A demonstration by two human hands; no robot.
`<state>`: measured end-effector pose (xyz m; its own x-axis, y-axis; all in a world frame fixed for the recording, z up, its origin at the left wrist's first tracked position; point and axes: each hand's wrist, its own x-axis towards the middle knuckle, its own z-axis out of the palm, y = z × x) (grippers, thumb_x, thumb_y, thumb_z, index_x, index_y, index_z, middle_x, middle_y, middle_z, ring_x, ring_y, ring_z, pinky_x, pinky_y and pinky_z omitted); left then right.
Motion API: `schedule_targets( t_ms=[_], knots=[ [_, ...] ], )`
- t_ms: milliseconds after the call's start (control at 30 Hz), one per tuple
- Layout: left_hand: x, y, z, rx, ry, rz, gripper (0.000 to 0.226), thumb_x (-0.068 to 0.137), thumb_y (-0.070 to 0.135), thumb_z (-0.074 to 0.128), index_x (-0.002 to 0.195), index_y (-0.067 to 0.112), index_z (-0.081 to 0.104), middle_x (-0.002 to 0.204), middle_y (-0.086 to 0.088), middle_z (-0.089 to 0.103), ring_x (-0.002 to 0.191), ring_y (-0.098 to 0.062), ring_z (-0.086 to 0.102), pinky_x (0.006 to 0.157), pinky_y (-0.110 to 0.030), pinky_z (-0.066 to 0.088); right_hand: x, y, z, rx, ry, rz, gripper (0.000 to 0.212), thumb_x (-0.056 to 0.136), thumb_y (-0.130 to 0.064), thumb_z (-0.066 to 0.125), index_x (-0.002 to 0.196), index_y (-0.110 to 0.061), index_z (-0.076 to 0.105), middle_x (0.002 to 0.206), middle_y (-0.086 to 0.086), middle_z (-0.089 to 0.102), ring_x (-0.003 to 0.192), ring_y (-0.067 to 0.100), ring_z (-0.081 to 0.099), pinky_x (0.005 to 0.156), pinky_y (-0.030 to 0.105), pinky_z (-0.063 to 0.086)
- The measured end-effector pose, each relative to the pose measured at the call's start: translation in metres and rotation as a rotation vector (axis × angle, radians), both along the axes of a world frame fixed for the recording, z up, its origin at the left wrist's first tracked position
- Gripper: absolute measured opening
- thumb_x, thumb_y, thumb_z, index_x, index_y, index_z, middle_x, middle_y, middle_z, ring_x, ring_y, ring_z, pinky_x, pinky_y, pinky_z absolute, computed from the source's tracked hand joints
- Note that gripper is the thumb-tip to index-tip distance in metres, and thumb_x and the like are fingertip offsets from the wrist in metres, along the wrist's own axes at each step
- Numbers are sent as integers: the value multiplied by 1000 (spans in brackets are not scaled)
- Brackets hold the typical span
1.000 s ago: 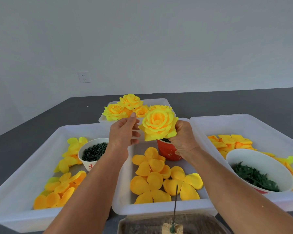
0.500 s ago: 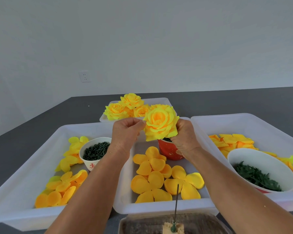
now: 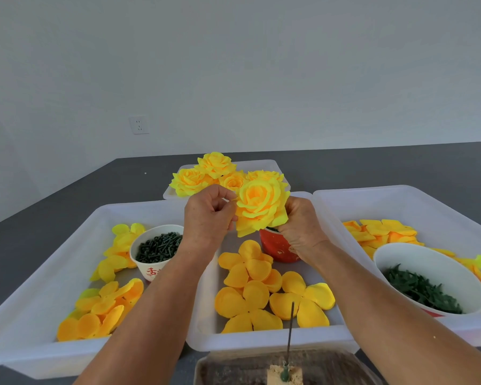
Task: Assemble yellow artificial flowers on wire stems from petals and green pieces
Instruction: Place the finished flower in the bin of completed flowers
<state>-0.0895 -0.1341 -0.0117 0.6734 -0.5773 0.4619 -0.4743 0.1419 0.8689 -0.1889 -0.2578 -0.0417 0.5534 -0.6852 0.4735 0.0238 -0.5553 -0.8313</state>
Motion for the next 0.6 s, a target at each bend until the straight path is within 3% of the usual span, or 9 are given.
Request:
schedule_targets(
  t_ms=[300,433,500,600],
  knots=[
    [-3,1,3,-63,143,-57,14,91,2,55,82,10,61,52,1,60,40,-10,51,39,-18,40,-1,1,2,208,-22,-1,13,71,-10,79,82,-11,72,79,0,68,89,25,66,76,31,53],
    [0,2,4,-111,232,15,12,93,7,53,88,4,63,56,2,62,42,-9,49,39,-18,38,-2,0,5,272,-52,-47,19,65,-9,84,79,-11,71,86,9,71,87,24,66,79,37,54],
    [0,2,3,-102,235,26,13,92,7,54,85,4,63,54,3,61,41,-8,48,39,-17,37,-3,0,6,260,-69,-66,18,64,-7,84,76,-9,70,84,10,71,80,19,65,75,34,54],
    [-1,1,3,-78,225,27,13,92,8,55,82,6,64,52,4,60,41,-6,47,39,-17,37,-4,0,6,213,-109,-100,16,68,-5,81,66,-11,67,68,0,66,67,12,60,59,18,50]
  ],
)
